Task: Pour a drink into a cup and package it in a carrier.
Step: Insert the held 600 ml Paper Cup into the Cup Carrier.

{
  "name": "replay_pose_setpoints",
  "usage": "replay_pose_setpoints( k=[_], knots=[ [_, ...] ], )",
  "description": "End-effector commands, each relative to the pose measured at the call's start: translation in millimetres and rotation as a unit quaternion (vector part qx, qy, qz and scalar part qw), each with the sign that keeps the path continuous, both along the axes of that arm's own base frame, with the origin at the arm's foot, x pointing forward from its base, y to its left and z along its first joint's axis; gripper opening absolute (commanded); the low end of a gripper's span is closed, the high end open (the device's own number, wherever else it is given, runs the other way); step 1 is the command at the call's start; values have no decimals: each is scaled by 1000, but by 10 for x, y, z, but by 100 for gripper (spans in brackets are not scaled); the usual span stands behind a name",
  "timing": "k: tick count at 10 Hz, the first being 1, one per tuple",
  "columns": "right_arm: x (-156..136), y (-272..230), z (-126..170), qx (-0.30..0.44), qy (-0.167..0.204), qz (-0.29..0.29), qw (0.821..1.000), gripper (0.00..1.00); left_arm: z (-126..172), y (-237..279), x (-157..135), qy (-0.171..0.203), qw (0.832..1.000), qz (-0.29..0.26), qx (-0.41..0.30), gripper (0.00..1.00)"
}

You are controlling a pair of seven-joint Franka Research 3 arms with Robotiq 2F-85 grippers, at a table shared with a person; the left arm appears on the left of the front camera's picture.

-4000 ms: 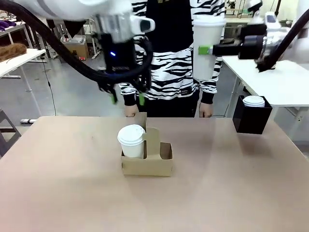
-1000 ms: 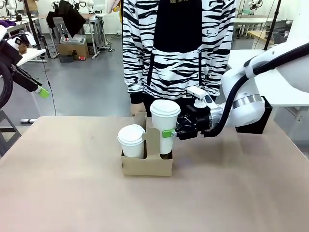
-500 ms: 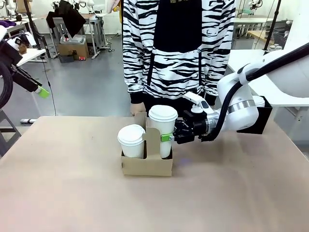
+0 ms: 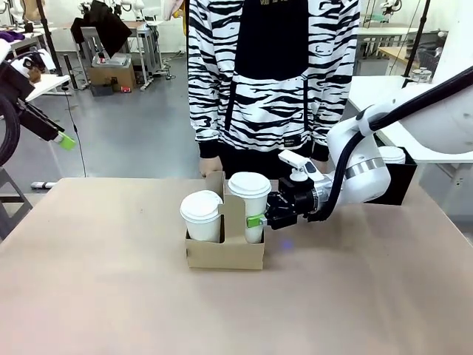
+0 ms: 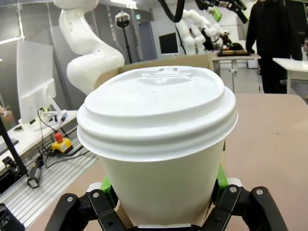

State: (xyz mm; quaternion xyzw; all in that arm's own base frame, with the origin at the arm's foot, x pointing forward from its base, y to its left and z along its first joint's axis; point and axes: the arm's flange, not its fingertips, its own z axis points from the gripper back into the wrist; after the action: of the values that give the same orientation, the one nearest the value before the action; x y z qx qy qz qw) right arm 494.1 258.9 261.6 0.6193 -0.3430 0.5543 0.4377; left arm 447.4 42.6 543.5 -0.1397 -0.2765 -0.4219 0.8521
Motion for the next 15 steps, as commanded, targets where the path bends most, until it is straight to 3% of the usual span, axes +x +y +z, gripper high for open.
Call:
replay_pose_setpoints(
  k=[1,4,5,11,15],
  knots=[
    [81,12,-70,2,-27,18,999,86,14,-4,-7,-2,1000,4,3,100],
    [107,-15,-131,7,-37,21,999,86,14,-4,-7,-2,1000,4,3,100],
    [104,-16,-126,3,-44,26,999,100,14,-4,-7,-2,1000,4,3,100],
    [158,-261,178,-32,-71,14,997,100,14,-4,-7,-2,1000,4,3,100],
    [249,-612,480,-107,-81,-31,990,100,14,-4,-7,-2,1000,4,3,100]
  ],
)
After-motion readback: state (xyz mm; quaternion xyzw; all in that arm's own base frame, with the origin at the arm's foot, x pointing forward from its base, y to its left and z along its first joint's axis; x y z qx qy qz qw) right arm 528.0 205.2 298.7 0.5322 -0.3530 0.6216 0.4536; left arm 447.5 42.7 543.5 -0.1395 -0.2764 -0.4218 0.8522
